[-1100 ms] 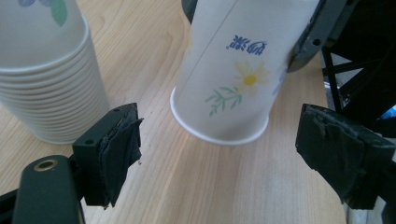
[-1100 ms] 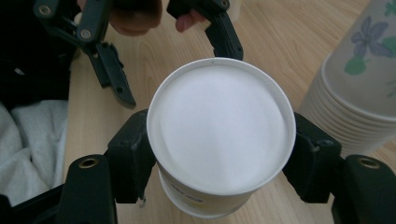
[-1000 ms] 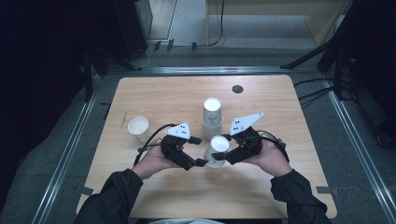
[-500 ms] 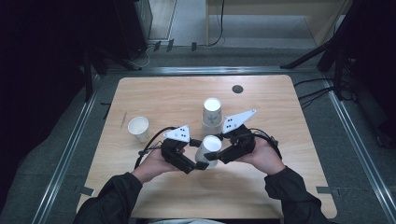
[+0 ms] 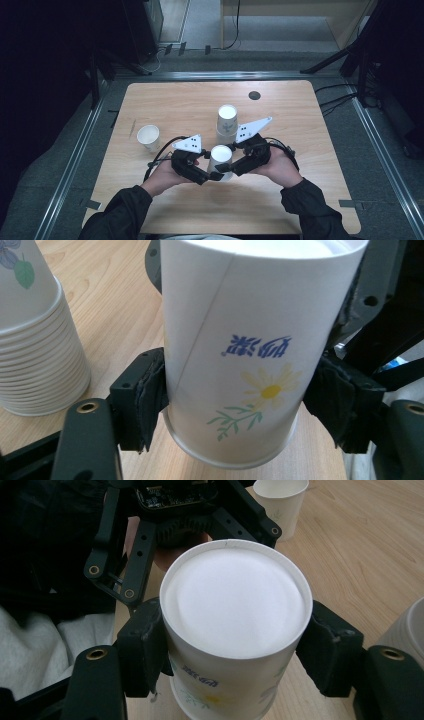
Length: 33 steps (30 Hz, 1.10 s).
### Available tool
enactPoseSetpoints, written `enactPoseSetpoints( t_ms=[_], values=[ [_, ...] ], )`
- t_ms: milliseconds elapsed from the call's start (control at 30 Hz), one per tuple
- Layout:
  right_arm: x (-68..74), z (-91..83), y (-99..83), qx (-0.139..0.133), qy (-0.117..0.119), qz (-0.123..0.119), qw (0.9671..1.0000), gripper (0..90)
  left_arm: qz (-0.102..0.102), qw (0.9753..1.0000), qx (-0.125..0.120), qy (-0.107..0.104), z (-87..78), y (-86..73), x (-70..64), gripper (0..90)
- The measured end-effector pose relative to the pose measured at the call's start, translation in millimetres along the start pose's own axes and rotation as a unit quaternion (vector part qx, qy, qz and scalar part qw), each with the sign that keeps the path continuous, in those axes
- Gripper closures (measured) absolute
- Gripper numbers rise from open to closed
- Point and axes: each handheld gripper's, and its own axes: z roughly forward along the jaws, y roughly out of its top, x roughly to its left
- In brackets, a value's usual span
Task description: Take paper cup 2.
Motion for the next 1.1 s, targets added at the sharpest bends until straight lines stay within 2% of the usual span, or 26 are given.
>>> enactPoseSetpoints(
  t_ms=[267,367,433,567,633,767,833,900,967,1033,1100],
  values=[
    [-0.4,0.8,-0.2,0.0,-0.001,-0.003,1.0,34.3,0.007,1.0,0.007,0.002,-1.1,1.1,-0.5,31.7],
    [-0.8,1.1,-0.8,-0.002,0.002,-0.008,1.0,31.7,0.008,0.9998,0.016,0.006,-2.1,1.5,0.2,31.5],
    [-1.0,1.1,-0.9,-0.003,-0.009,-0.007,0.9999,27.6,0.005,0.9998,0.019,0.008,-4.6,1.7,1.6,31.3],
    [-3.2,-3.9,-4.3,-0.009,-0.014,-0.003,0.9999,27.4,0.003,0.9995,0.029,0.013,-13.1,3.8,5.5,31.1],
    [-3.8,-6.9,-8.2,-0.005,-0.022,-0.006,0.9997,28.5,0.008,0.999,0.037,0.023,-16.9,5.4,6.7,31.0],
    [-3.7,-8.5,-17.2,-0.002,-0.034,-0.012,0.9993,28.4,0.014,0.9974,0.063,0.034,-24.5,10.2,11.5,30.9],
    [-1.7,-7.4,-22.1,-0.001,-0.038,-0.012,0.9992,28.4,0.021,0.9957,0.079,0.045,-26.7,11.8,14.1,30.7],
    [1.4,-5.8,-28.4,0.005,-0.036,-0.018,0.9992,28.3,0.021,0.9947,0.089,0.047,-27.7,12.8,17.6,30.7],
    [4.2,-3.8,-35.8,0.015,-0.047,-0.032,0.9983,28.6,0.023,0.9936,0.098,0.051,-28.1,14.0,20.9,30.7],
    [5.2,-1.1,-43.4,0.022,-0.051,-0.032,0.9979,29.8,0.023,0.9926,0.106,0.054,-28.3,14.6,22.9,30.7],
    [5.5,2.7,-47.8,0.025,-0.047,-0.025,0.9983,30.2,0.025,0.9913,0.118,0.053,-27.7,14.3,24.0,30.7]
  ],
)
